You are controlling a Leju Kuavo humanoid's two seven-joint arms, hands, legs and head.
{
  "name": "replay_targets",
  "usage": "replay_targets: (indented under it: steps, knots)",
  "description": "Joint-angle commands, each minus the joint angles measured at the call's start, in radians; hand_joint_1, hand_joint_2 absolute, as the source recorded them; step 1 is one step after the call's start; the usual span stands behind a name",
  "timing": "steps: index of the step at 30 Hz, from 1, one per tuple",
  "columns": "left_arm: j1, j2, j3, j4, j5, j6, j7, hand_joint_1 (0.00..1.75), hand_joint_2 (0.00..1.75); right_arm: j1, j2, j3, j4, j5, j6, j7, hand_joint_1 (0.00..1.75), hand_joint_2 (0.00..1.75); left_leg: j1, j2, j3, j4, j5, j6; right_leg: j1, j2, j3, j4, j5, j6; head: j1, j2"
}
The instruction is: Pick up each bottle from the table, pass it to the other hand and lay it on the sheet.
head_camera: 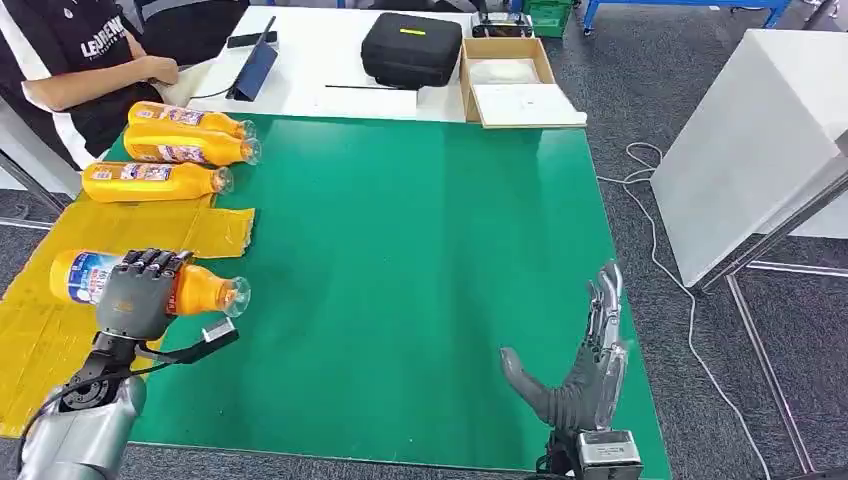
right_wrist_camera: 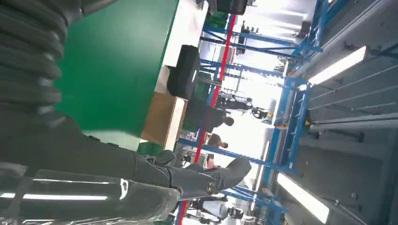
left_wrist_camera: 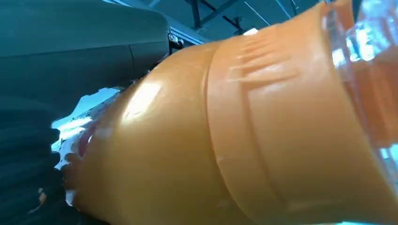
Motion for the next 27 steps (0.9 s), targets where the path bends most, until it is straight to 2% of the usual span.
replay_targets:
  steps: [1, 3, 4, 6, 8, 10, 12, 15, 17, 18, 20, 27]
  knots:
    - [-0.033, 0.009, 0.029, 0.064, -0.005, 0.003, 0.003, 1.75, 1.75, -0.007, -0.033, 0.015, 0.001, -0.004, -0.002, 0.000, 0.00, 1.75, 0.000, -0.001, 0.003, 0.000, -0.001, -0.001, 0.001, -0.002, 0.004, 0.000, -0.001, -0.002, 0.000, 0.000]
    - [-0.033, 0.009, 0.029, 0.064, -0.005, 0.003, 0.003, 1.75, 1.75, -0.007, -0.033, 0.015, 0.001, -0.004, -0.002, 0.000, 0.00, 1.75, 0.000, -0.001, 0.002, -0.001, 0.000, -0.001, 0.000, -0.001, 0.002, 0.000, -0.001, -0.001, 0.000, 0.000]
    - [-0.033, 0.009, 0.029, 0.064, -0.005, 0.003, 0.003, 1.75, 1.75, -0.007, -0.033, 0.015, 0.001, -0.004, -0.002, 0.000, 0.00, 1.75, 0.000, -0.001, 0.006, 0.000, -0.002, -0.002, 0.001, -0.003, 0.006, 0.000, -0.003, -0.003, 0.000, 0.000]
    - [-0.040, 0.087, -0.098, 0.136, -0.011, 0.003, 0.138, 1.75, 1.75, 0.007, -0.047, 0.024, -0.004, -0.004, -0.021, 0.000, 0.00, 1.75, 0.001, -0.001, 0.004, 0.000, -0.001, -0.001, 0.001, -0.002, 0.005, 0.000, -0.002, -0.002, 0.000, 0.000]
    - [-0.030, 0.149, -0.132, 0.201, -0.011, 0.003, 0.210, 1.75, 1.75, 0.028, -0.070, 0.039, -0.009, -0.008, -0.043, 0.000, 0.00, 1.75, 0.000, -0.001, 0.005, 0.000, -0.002, -0.002, 0.001, -0.002, 0.005, 0.000, -0.002, -0.003, 0.000, 0.000]
    - [-0.010, 0.163, -0.054, 0.251, 0.006, 0.003, 0.205, 1.75, 1.75, 0.041, -0.093, 0.057, -0.007, -0.016, -0.058, 0.000, 0.00, 1.75, 0.001, 0.002, 0.005, -0.001, -0.002, -0.001, 0.001, 0.001, 0.004, -0.001, -0.001, -0.002, 0.000, 0.000]
    - [-0.007, 0.157, 0.020, 0.288, 0.018, 0.003, 0.175, 1.75, 1.75, 0.044, -0.106, 0.069, 0.001, -0.024, -0.063, 0.000, 0.00, 1.75, 0.000, 0.003, 0.006, -0.001, -0.002, -0.001, 0.001, 0.002, 0.005, -0.001, -0.001, -0.002, 0.000, 0.000]
    - [-0.014, 0.152, 0.034, 0.338, 0.000, 0.003, 0.188, 1.75, 1.75, 0.040, -0.113, 0.077, 0.014, -0.024, -0.062, 0.000, 0.00, 1.75, 0.000, 0.004, 0.008, -0.001, -0.003, -0.002, 0.001, 0.002, 0.007, -0.001, -0.002, -0.003, 0.000, 0.000]
    - [-0.031, 0.143, 0.036, 0.374, -0.007, 0.003, 0.189, 1.75, 1.75, 0.034, -0.116, 0.084, 0.025, -0.024, -0.058, 0.000, 0.00, 1.75, 0.000, 0.001, 0.004, -0.001, -0.001, -0.001, 0.000, 0.000, 0.003, -0.001, -0.001, -0.002, 0.000, 0.000]
    - [-0.033, 0.156, -0.031, 0.409, 0.052, 0.002, 0.221, 1.75, 1.75, 0.012, -0.133, 0.122, 0.053, -0.038, -0.074, 0.000, 0.00, 1.75, 0.000, 0.000, 0.003, -0.001, -0.001, -0.001, 0.000, -0.002, 0.003, -0.001, -0.001, -0.002, 0.000, 0.000]
    - [-0.025, 0.138, -0.035, 0.401, 0.020, 0.003, 0.244, 1.75, 1.75, 0.015, -0.134, 0.129, 0.057, -0.030, -0.080, 0.000, 0.00, 1.75, 0.000, -0.001, 0.003, -0.002, -0.001, -0.001, 0.000, -0.001, 0.002, -0.001, -0.001, -0.001, 0.000, 0.000]
    - [-0.035, 0.110, 0.065, 0.479, 0.009, 0.003, 0.246, 1.75, 1.75, 0.004, -0.148, 0.172, 0.061, -0.049, -0.092, 0.000, 0.00, 1.75, -0.001, 0.001, 0.006, -0.002, -0.001, -0.002, -0.001, 0.000, 0.006, -0.002, -0.001, -0.002, 0.000, 0.000]
